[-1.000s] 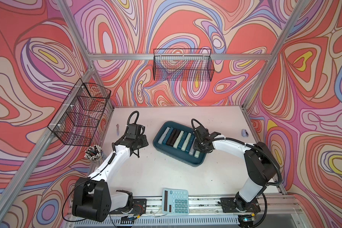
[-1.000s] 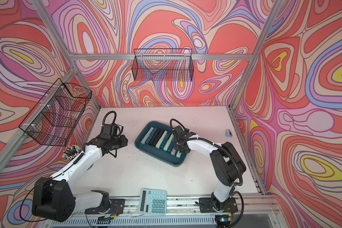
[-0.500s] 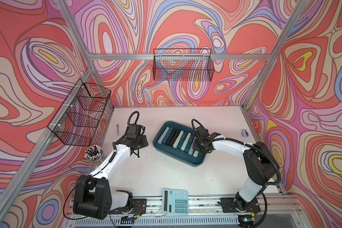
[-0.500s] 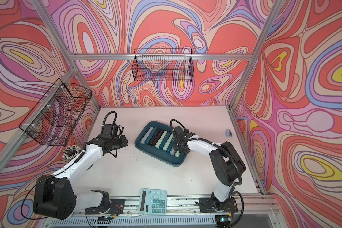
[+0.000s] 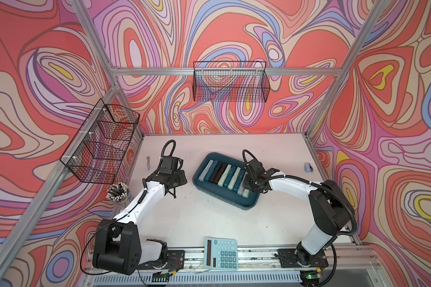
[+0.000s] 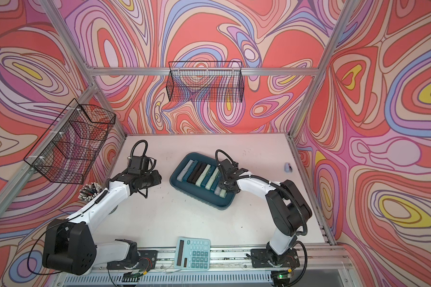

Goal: Put the pruning pliers into the storage box
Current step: Adjust the pruning pliers in the storage box.

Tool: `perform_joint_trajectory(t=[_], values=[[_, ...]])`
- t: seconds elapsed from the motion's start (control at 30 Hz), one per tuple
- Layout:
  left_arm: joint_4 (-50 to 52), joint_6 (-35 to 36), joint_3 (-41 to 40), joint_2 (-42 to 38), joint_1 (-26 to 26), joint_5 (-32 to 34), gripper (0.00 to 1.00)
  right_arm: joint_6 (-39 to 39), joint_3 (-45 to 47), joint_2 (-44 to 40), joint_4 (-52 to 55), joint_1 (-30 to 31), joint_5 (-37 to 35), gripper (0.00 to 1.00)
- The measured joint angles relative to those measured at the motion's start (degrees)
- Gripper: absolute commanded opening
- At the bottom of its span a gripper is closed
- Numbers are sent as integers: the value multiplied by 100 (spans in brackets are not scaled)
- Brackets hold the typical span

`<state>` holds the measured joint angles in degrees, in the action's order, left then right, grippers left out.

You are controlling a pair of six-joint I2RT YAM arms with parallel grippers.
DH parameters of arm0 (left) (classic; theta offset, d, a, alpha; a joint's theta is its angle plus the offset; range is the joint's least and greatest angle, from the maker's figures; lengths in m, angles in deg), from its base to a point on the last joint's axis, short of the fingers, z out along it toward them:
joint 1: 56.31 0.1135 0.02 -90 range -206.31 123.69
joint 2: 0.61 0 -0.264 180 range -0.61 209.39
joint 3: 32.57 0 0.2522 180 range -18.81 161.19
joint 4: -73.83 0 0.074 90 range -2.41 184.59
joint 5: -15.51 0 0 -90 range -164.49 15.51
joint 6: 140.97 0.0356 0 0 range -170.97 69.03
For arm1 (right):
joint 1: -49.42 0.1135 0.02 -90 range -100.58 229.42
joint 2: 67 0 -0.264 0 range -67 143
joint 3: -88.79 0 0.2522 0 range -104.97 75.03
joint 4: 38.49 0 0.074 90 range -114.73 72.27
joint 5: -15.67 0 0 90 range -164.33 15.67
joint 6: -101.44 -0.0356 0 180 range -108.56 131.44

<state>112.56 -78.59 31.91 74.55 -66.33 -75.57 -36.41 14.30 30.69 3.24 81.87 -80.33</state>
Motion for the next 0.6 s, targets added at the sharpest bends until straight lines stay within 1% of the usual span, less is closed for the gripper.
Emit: perform_joint_trajectory(t=[0.33, 0.6], values=[[-22, 50, -11, 96, 0, 11, 44, 39, 0, -20, 4, 0, -42, 30], [-74, 61, -17, 264, 33, 133, 48, 98, 0, -251, 129, -33, -146, 32]])
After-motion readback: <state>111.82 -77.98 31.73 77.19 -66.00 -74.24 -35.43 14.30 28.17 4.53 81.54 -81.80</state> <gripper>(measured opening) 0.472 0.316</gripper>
